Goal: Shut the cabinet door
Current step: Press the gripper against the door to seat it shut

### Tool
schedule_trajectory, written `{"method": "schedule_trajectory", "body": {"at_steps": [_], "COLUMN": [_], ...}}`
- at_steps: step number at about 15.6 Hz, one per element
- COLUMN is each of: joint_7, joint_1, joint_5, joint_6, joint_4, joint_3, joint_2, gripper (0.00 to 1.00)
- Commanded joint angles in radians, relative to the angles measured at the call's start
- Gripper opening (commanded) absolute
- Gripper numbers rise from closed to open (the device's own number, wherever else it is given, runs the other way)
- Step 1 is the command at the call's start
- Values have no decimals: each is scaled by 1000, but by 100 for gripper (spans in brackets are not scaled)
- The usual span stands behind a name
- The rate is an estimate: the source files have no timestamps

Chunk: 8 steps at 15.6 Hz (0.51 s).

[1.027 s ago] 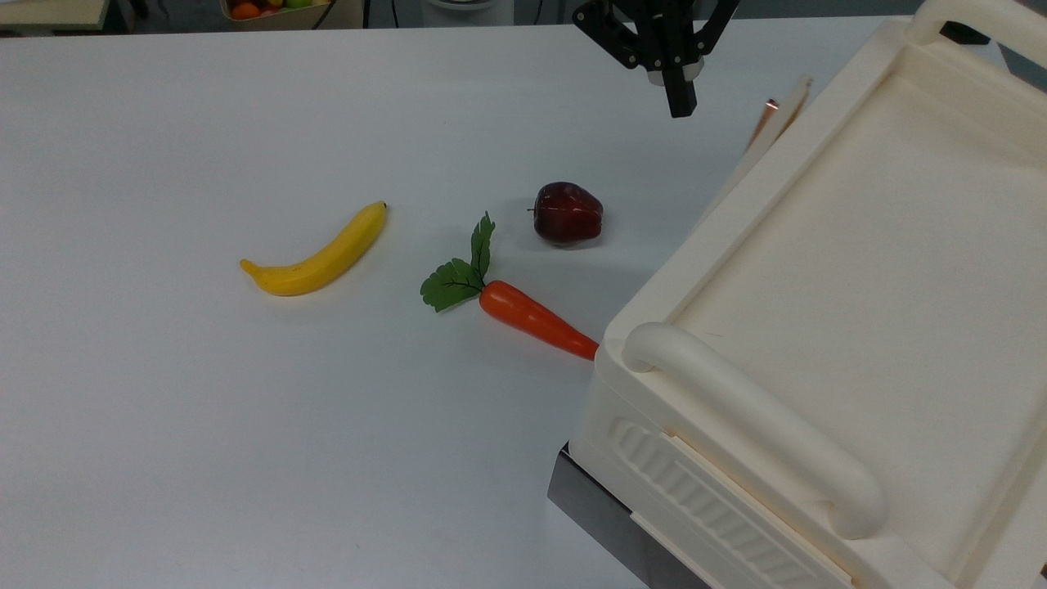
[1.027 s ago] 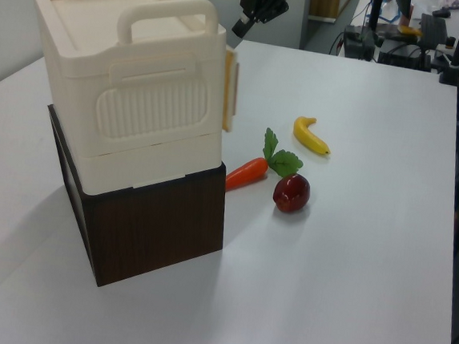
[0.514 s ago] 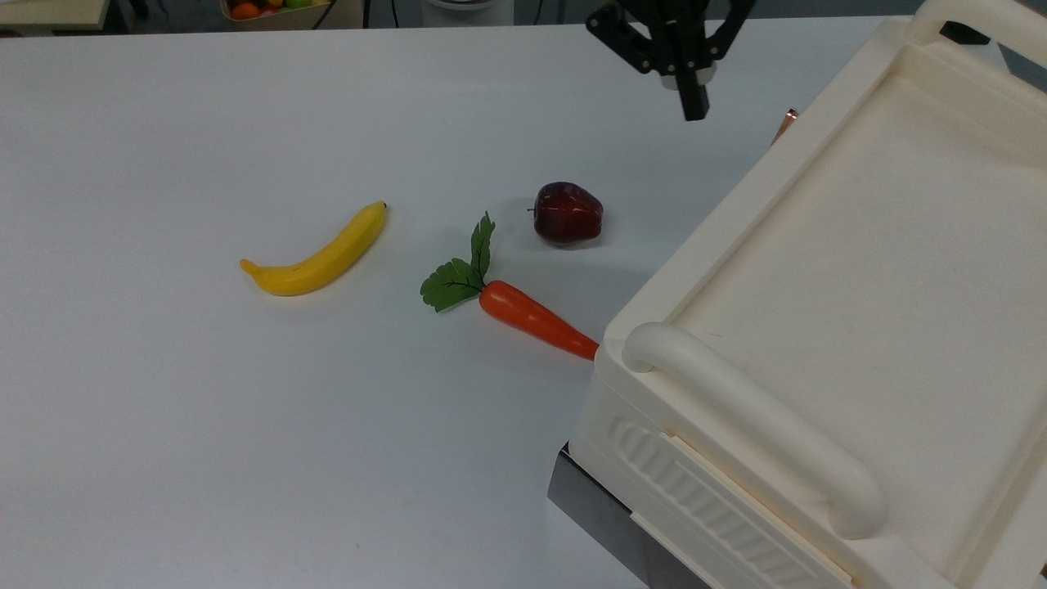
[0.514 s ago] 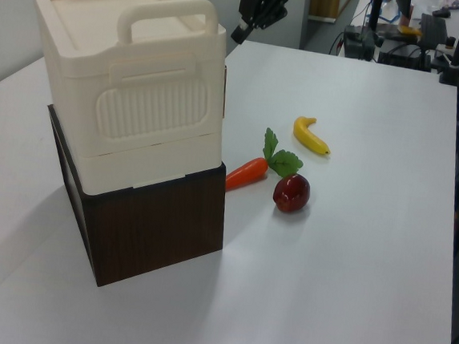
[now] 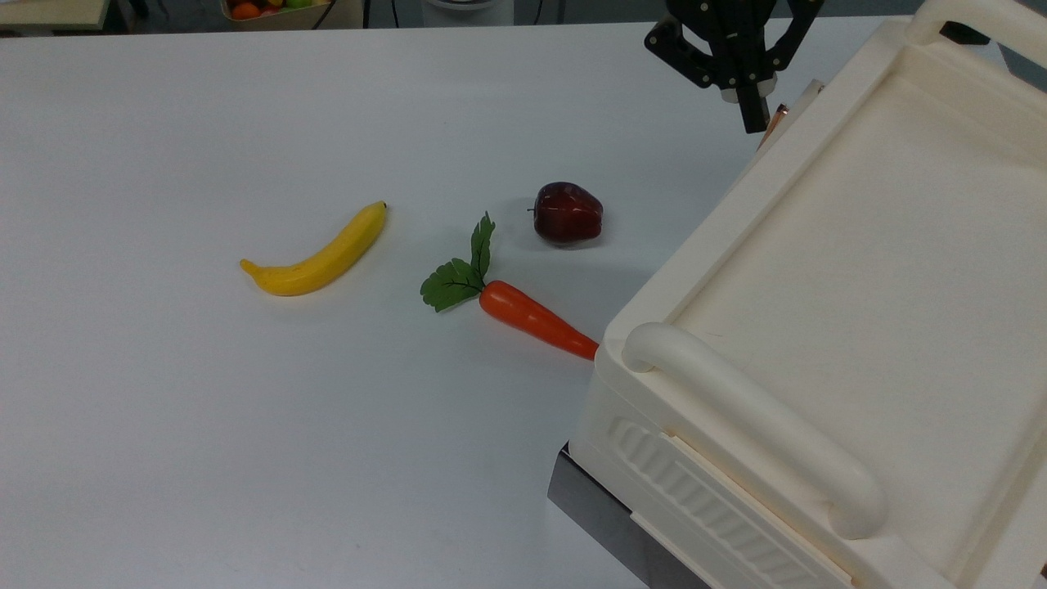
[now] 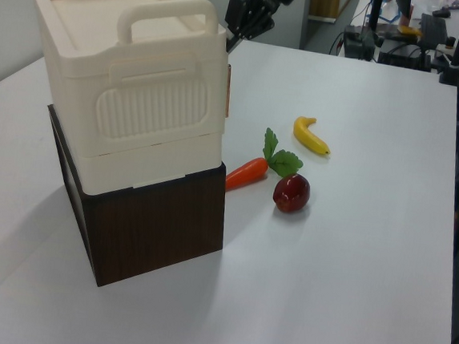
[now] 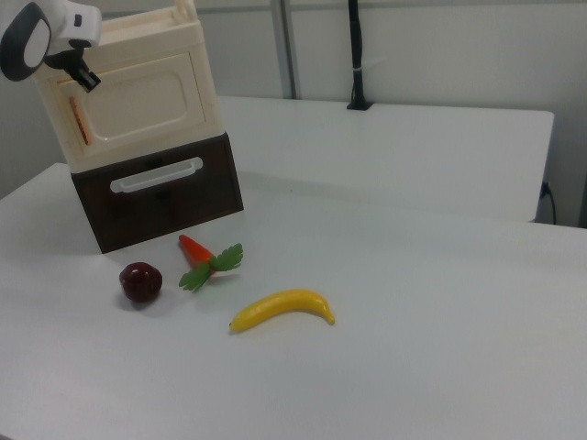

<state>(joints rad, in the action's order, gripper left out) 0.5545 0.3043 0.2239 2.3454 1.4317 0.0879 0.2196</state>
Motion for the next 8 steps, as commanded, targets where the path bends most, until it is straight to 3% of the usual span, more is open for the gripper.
{"method": "schedule_trajectory", "body": {"at_steps": [1,8], "joint_7": [21,24], "joint_1": [22,24], "joint_5": [-3,-3], "joint_6": [66,126], "joint_4": [13,13], "joint_3": [6,6], "joint_2": [6,18], "gripper": [0,0]}}
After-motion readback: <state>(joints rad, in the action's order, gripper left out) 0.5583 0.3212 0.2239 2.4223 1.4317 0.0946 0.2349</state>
